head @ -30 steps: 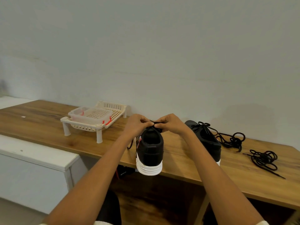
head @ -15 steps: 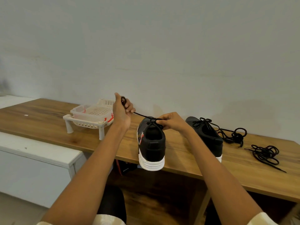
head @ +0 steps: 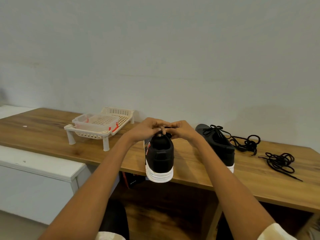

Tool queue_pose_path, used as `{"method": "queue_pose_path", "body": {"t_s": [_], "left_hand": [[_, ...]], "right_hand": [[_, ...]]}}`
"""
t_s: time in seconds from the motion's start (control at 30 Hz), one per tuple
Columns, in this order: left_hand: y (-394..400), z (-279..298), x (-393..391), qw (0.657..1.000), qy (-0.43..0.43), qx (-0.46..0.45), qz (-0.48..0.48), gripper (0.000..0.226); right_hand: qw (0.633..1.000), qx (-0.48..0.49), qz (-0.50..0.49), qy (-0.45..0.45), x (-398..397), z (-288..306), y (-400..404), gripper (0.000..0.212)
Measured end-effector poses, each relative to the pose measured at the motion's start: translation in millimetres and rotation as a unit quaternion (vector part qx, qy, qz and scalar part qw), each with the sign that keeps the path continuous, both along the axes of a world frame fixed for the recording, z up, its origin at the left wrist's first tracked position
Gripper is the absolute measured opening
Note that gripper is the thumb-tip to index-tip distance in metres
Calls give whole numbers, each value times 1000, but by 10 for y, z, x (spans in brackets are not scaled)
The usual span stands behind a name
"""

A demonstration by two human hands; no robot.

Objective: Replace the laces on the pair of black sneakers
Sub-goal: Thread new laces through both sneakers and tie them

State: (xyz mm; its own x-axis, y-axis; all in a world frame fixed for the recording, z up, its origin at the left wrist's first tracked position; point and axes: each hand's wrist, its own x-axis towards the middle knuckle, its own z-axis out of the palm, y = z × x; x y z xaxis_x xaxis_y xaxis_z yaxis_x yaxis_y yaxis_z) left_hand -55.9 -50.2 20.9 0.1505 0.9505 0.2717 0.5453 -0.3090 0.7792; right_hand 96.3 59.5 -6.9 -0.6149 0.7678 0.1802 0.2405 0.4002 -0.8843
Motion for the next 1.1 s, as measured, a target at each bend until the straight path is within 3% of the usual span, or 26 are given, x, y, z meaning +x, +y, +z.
{"method": "queue_pose_path", "body": {"t_s": [0.17, 0.27, 0.33, 0.37, 0.47, 0.57, 0.73, 0.83, 0.9, 0.97, 1.1], "left_hand": [[18, -35, -16, 999, 27, 38, 19, 39], [65, -80, -72, 989, 69, 56, 122, 30], [70, -119, -155, 975, 116, 20, 187, 23], [73, -140, -196, 970, 150, -12, 193, 31], [51, -156, -248, 968, 175, -63, 169, 47], [19, -87, -268, 977, 123, -58, 163, 32], [-60, -74, -305, 971, 104, -197, 84, 14], [-79, -39, -340, 977, 101, -172, 80, 13], [-124, -19, -372, 985, 54, -159, 49, 15], [-175, -32, -396, 987, -89, -133, 11, 22], [-154, -2, -428, 922, -387, -17, 1, 25]], "right_hand": [[1000, 7, -2, -8, -1, 1, 6, 22], [1000, -1, 5, -5, 11, 5, -13, 16], [1000, -6, 13, -1, 23, 7, -18, 14], [1000, -8, 14, 1, 28, 7, -18, 13], [1000, -15, 13, 5, 17, 16, -14, 14], [1000, -17, 9, 5, 10, 17, -16, 14], [1000, -16, 9, 5, 19, 16, -24, 14], [1000, -17, 10, 4, 24, 19, -36, 14], [1000, -16, 9, 4, 24, 20, -39, 14], [1000, -17, 9, 3, 17, 20, -35, 14], [1000, -18, 2, -6, 1, 16, -19, 16]]}}
